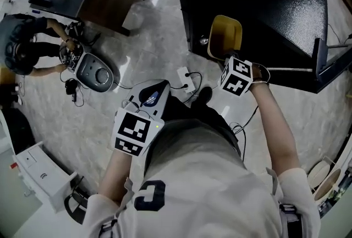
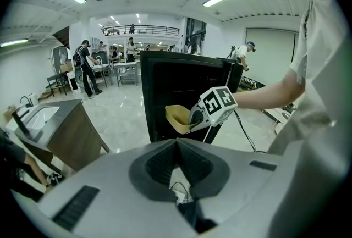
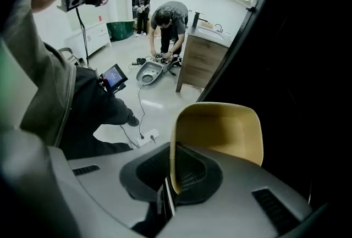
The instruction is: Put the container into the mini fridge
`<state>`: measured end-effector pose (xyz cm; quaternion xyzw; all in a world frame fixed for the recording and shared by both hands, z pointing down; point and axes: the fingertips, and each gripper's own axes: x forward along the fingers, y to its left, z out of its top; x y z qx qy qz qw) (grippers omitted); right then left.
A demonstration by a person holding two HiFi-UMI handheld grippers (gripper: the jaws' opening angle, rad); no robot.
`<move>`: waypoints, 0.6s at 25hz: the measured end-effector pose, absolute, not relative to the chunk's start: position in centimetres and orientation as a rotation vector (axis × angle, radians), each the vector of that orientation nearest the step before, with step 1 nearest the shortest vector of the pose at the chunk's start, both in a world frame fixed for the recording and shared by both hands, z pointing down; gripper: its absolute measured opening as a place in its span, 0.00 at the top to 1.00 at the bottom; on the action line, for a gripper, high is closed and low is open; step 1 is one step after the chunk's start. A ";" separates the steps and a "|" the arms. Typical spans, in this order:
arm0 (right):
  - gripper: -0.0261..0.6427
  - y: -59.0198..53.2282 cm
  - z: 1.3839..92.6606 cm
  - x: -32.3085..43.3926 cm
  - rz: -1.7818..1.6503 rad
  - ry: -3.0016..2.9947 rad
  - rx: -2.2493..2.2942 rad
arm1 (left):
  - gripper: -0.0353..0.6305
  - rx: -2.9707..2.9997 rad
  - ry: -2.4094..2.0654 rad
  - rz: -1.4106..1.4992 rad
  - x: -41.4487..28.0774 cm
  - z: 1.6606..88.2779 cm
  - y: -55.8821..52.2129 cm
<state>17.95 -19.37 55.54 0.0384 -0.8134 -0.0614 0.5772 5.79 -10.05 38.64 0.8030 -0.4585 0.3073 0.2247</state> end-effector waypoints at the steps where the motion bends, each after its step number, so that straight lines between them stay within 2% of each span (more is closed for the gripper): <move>1: 0.91 -19.6 55.7 17.7 -0.148 -1.906 0.082 | 0.86 2.201 -1.285 0.850 5.5 38.6 -10.1; 15: 0.91 -19.5 57.2 14.8 -0.135 -1.852 0.041 | 0.86 2.079 -1.502 0.829 -3.3 39.1 -9.2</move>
